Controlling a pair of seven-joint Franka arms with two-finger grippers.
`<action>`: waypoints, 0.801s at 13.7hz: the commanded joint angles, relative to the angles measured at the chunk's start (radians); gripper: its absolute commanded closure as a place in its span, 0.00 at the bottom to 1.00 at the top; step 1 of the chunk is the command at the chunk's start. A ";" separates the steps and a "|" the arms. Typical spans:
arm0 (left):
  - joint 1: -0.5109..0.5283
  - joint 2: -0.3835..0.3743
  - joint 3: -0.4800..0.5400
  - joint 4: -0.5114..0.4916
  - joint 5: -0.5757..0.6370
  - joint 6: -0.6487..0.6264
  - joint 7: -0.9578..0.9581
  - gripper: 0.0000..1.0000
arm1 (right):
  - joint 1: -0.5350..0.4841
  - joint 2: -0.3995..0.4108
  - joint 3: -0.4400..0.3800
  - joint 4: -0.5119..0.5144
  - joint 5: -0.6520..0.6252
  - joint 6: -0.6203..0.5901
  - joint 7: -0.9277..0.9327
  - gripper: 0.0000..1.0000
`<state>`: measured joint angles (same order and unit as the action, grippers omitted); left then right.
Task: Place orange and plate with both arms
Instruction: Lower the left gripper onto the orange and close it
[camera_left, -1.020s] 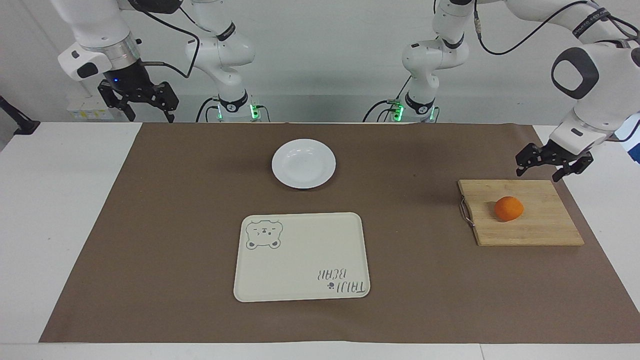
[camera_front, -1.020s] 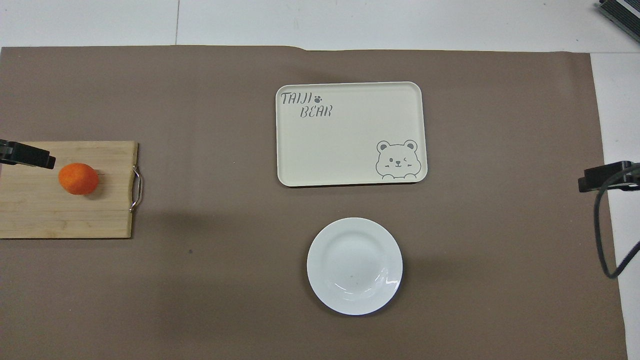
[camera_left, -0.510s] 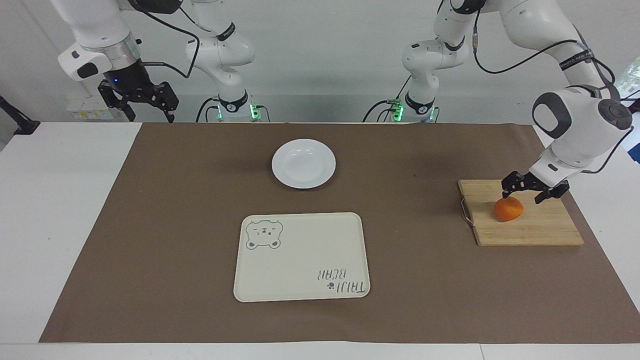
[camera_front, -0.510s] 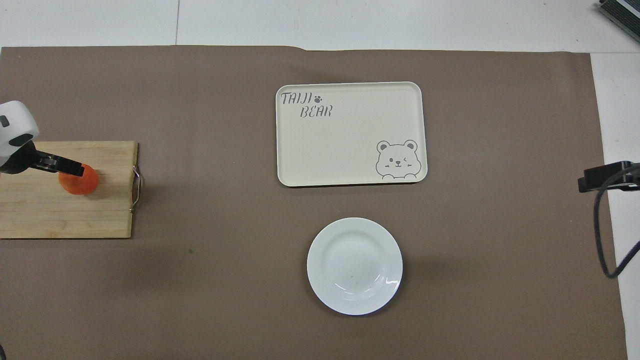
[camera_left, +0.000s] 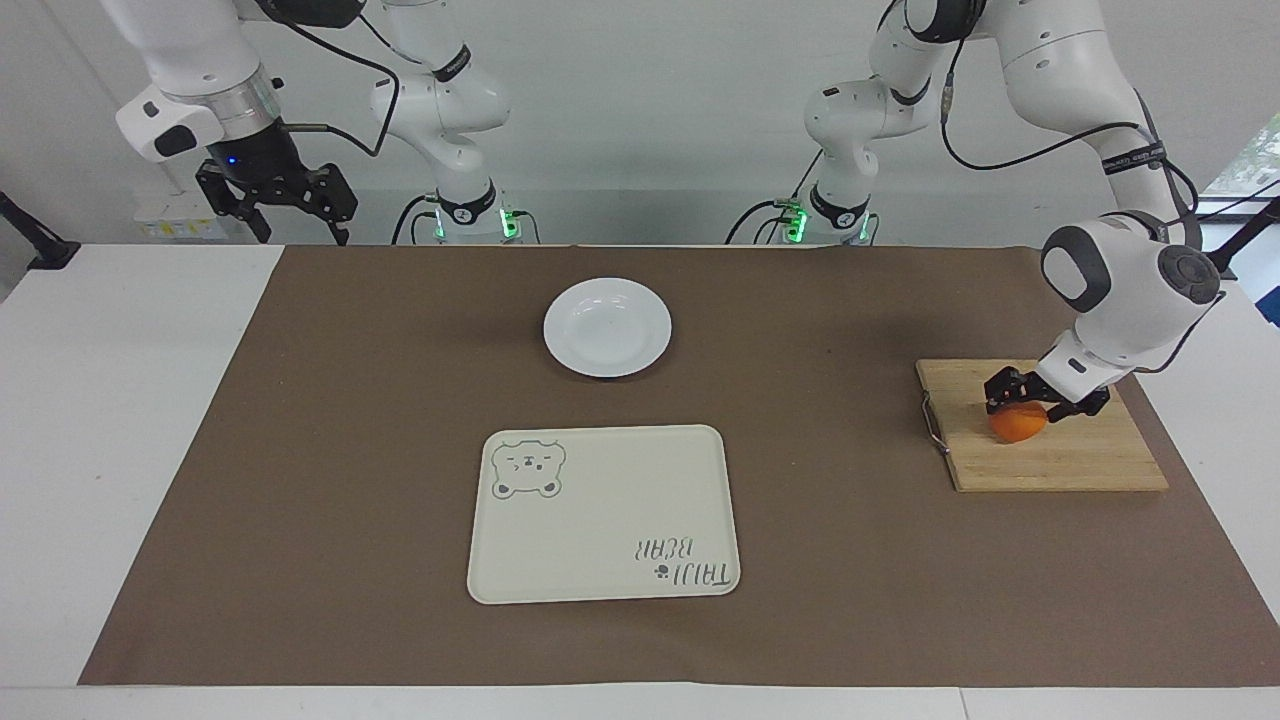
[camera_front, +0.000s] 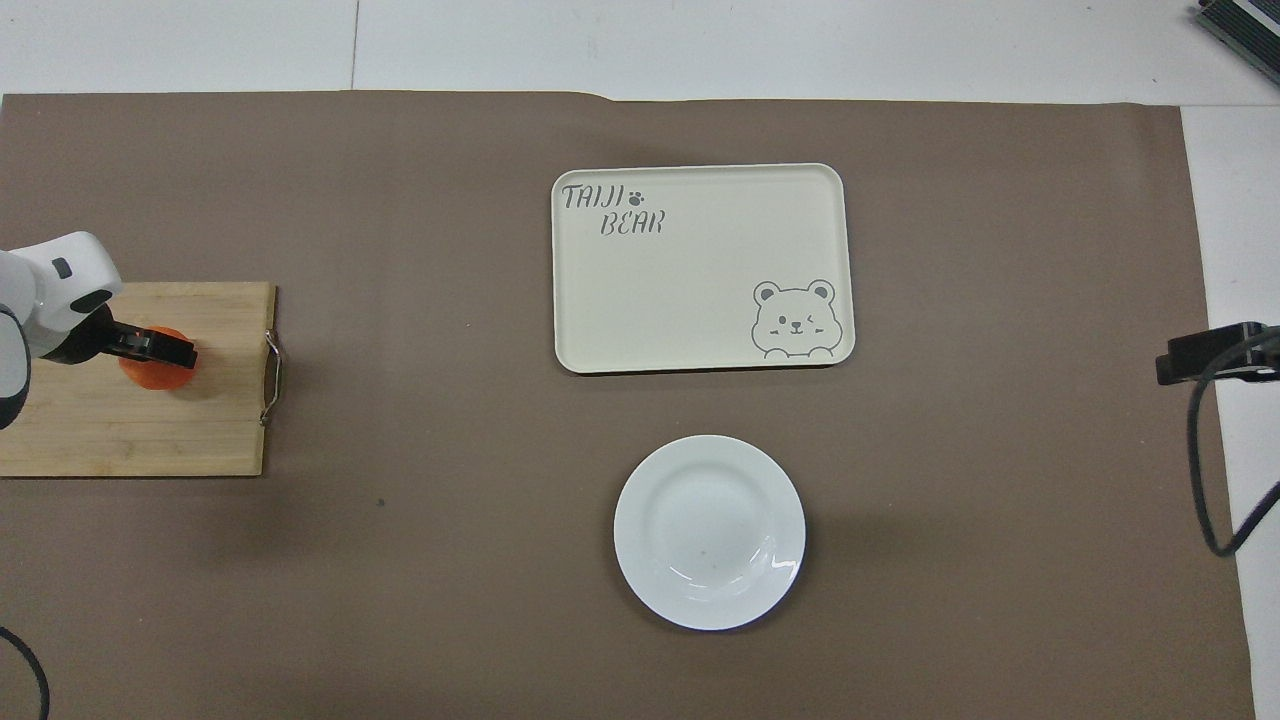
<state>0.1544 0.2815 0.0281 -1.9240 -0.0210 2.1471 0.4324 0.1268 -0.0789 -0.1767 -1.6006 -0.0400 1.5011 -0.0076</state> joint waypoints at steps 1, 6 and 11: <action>0.011 0.021 -0.007 -0.035 -0.008 0.059 0.016 0.00 | -0.004 -0.009 0.005 -0.010 -0.018 -0.002 -0.018 0.00; 0.008 0.019 -0.005 -0.021 -0.008 0.039 0.002 1.00 | -0.004 -0.009 0.005 -0.012 -0.018 -0.004 -0.018 0.00; 0.002 -0.030 -0.005 0.060 -0.008 -0.090 -0.018 1.00 | -0.004 -0.015 0.005 -0.018 -0.018 -0.007 -0.018 0.00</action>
<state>0.1548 0.2964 0.0264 -1.8899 -0.0216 2.1256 0.4290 0.1268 -0.0789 -0.1767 -1.6019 -0.0400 1.4993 -0.0076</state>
